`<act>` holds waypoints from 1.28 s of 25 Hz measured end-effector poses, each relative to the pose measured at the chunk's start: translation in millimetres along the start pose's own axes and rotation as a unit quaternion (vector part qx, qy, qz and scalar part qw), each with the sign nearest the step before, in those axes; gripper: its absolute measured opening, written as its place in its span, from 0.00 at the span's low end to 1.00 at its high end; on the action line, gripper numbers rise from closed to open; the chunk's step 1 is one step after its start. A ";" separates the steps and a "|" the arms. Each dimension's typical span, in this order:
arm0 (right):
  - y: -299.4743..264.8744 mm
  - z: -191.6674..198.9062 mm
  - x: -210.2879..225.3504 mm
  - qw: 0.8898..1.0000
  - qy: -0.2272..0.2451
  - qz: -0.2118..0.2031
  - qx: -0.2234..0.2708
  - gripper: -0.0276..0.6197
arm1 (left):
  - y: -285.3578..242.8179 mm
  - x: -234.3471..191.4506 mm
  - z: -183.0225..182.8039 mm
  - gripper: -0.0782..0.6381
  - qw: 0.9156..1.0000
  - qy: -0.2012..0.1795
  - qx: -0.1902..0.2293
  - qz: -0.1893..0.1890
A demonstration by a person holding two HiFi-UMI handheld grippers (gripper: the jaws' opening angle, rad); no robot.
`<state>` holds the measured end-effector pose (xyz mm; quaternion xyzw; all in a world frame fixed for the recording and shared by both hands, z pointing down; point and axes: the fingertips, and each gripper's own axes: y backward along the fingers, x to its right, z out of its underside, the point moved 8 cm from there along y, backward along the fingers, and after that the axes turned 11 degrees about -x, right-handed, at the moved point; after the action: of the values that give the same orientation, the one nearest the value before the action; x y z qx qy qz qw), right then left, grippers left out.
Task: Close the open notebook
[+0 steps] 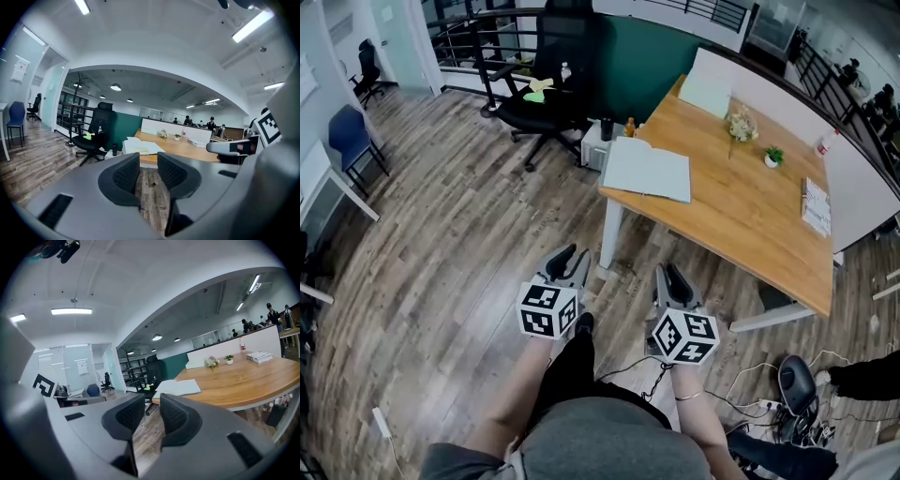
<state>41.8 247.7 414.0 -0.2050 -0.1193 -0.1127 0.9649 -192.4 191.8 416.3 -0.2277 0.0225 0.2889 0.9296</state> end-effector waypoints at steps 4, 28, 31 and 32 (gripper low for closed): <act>-42.7 -16.5 10.2 1.000 -0.011 0.009 -0.008 0.21 | -34.2 -29.9 -17.0 0.27 1.000 0.007 -0.003 0.004; -168.3 -79.2 31.7 0.996 -0.036 0.082 -0.025 0.22 | -160.9 -132.1 -83.3 0.32 0.999 0.007 -0.037 0.029; -171.6 -84.1 37.4 0.995 -0.038 0.087 -0.023 0.21 | -169.2 -134.4 -85.8 0.32 0.999 0.010 -0.040 0.031; -173.4 -85.5 39.3 0.995 -0.038 0.088 -0.022 0.21 | -172.1 -135.0 -86.8 0.32 0.999 0.010 -0.041 0.031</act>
<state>48.6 50.6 412.9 -0.2400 -0.1350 -0.0223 0.9611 -202.6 -42.7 432.6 -0.2678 0.0268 0.3159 0.9098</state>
